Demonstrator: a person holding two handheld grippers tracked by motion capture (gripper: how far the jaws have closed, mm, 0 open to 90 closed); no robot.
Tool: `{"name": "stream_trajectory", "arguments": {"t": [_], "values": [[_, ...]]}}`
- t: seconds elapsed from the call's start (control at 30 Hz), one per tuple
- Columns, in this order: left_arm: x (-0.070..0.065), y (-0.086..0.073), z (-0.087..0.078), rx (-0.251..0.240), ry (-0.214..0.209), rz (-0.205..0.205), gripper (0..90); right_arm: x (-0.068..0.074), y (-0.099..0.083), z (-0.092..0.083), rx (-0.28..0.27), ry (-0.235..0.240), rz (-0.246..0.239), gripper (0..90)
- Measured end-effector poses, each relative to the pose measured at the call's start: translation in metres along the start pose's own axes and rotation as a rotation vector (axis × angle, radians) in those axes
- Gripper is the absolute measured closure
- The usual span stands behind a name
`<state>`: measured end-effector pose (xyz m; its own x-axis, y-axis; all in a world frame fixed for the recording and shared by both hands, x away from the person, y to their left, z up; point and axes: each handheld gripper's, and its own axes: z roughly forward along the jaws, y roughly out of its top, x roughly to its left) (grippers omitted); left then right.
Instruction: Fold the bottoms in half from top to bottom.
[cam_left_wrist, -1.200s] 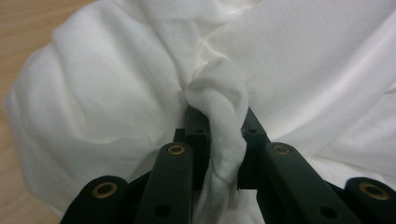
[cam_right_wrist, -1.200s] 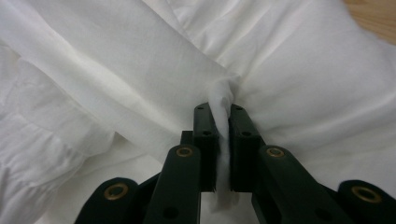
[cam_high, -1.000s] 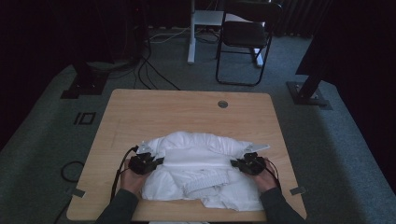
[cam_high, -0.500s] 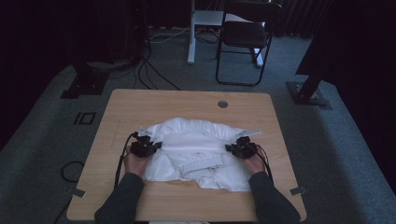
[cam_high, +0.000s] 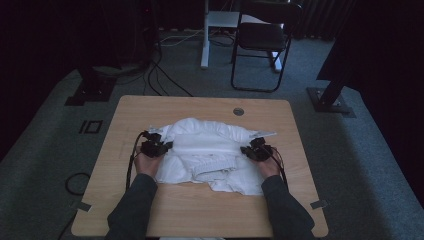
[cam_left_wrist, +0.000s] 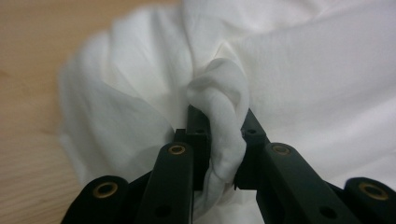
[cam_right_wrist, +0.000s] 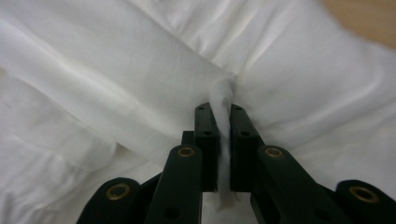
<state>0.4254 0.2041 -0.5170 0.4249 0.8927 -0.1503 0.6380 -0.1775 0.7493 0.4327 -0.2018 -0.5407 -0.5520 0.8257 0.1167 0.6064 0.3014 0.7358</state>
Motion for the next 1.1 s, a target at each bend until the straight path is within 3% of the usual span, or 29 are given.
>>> {"name": "stream_trajectory", "arguments": {"t": [0.13,0.3,0.4,0.47,0.57,0.7,0.77,0.8,0.87,0.97,1.0,1.03,1.07,1.1], "values": [[-0.002,0.014,-0.038,-0.154,-0.068,-0.009,80.4,-0.006,0.01,-0.034,-0.122,0.021,0.034,84.8],[-0.008,0.034,-0.079,-0.309,-0.129,-0.008,80.5,-0.004,0.032,-0.077,-0.262,0.017,-0.052,84.6],[-0.01,0.038,-0.096,-0.364,-0.183,-0.014,80.6,-0.005,0.041,-0.103,-0.375,0.012,-0.035,84.8],[-0.014,0.034,-0.102,-0.366,-0.201,-0.002,80.5,-0.005,0.043,-0.114,-0.413,0.029,-0.032,84.8],[-0.016,0.021,-0.108,-0.359,-0.239,-0.011,80.5,-0.002,0.037,-0.119,-0.396,0.024,-0.069,84.7],[-0.017,0.0,-0.114,-0.344,-0.298,-0.035,80.3,0.0,0.021,-0.125,-0.406,0.078,-0.061,84.4],[-0.02,-0.014,-0.114,-0.299,-0.329,-0.048,79.8,0.003,0.012,-0.126,-0.384,0.082,-0.071,84.2],[-0.02,-0.014,-0.114,-0.299,-0.329,-0.048,79.3,0.003,0.012,-0.126,-0.384,0.082,-0.071,84.2],[-0.023,-0.036,-0.115,-0.259,-0.384,-0.048,76.3,0.006,-0.012,-0.126,-0.335,0.095,-0.08,83.8],[-0.027,-0.046,-0.116,-0.235,-0.409,-0.038,70.8,0.007,-0.026,-0.125,-0.303,0.1,-0.074,83.0],[-0.029,-0.049,-0.117,-0.227,-0.413,-0.026,69.2,0.006,-0.039,-0.125,-0.284,0.118,-0.061,78.9],[-0.03,-0.05,-0.118,-0.222,-0.406,-0.017,69.2,0.006,-0.039,-0.125,-0.284,0.118,-0.061,78.9],[-0.03,-0.048,-0.118,-0.221,-0.403,-0.016,63.3,0.004,-0.047,-0.126,-0.266,0.126,-0.055,63.6],[-0.03,-0.048,-0.118,-0.221,-0.403,-0.016,61.4,0.004,-0.047,-0.126,-0.266,0.126,-0.055,63.6]]}}
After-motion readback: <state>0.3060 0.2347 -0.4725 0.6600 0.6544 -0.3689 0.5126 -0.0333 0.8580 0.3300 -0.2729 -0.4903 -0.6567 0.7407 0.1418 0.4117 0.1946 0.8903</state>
